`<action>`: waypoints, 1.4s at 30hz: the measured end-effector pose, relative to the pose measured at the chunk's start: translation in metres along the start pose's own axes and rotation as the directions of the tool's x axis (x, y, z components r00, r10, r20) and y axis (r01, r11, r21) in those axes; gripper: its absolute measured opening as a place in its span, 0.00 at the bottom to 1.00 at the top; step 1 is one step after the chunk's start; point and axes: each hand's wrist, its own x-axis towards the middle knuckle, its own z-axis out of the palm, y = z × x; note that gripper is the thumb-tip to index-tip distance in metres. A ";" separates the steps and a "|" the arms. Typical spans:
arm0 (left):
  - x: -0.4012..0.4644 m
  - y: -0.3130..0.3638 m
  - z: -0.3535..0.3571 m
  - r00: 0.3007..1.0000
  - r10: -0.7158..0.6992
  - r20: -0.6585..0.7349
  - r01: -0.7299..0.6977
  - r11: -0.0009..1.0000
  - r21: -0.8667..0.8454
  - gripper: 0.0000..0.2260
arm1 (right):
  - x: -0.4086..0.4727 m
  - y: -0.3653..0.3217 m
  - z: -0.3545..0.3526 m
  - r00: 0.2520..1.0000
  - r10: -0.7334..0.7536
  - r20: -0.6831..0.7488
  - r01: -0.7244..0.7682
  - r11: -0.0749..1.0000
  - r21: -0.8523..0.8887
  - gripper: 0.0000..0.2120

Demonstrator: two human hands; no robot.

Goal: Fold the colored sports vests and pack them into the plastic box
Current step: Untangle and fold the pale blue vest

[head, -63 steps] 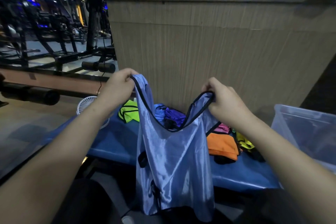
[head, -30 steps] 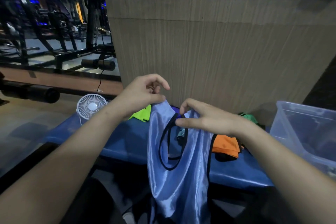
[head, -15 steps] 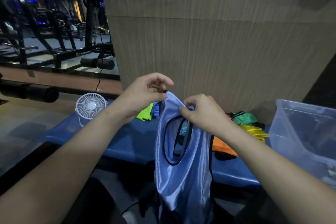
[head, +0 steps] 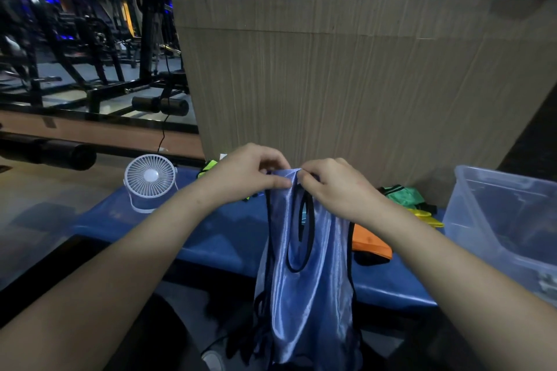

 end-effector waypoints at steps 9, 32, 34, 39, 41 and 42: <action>0.002 -0.006 -0.009 0.985 -0.040 -0.168 0.070 0.982 0.174 0.08 | 0.000 0.014 -0.030 0.952 0.031 0.304 -0.013 0.998 -0.060 0.19; -0.003 -0.001 -0.026 0.958 -0.017 -0.286 0.096 0.959 0.266 0.10 | -0.004 0.023 -0.030 0.999 0.036 -0.013 -0.039 0.953 -0.301 0.07; -0.003 0.000 -0.031 0.955 -0.026 -0.296 0.103 0.963 0.249 0.10 | -0.001 0.024 -0.034 0.995 0.090 0.038 -0.082 0.981 -0.179 0.07; -0.001 -0.002 -0.036 0.947 -0.070 -0.313 0.139 0.969 0.206 0.09 | 0.004 0.025 -0.043 0.992 0.122 0.029 -0.117 0.986 -0.118 0.17; -0.001 -0.002 -0.037 0.947 -0.083 -0.311 0.152 0.967 0.203 0.10 | 0.003 0.025 -0.044 0.993 0.114 -0.002 -0.113 0.981 -0.156 0.19; -0.001 0.000 -0.036 0.946 -0.087 -0.311 0.157 0.966 0.207 0.10 | 0.002 0.024 -0.045 0.993 0.117 -0.022 -0.119 0.976 -0.181 0.18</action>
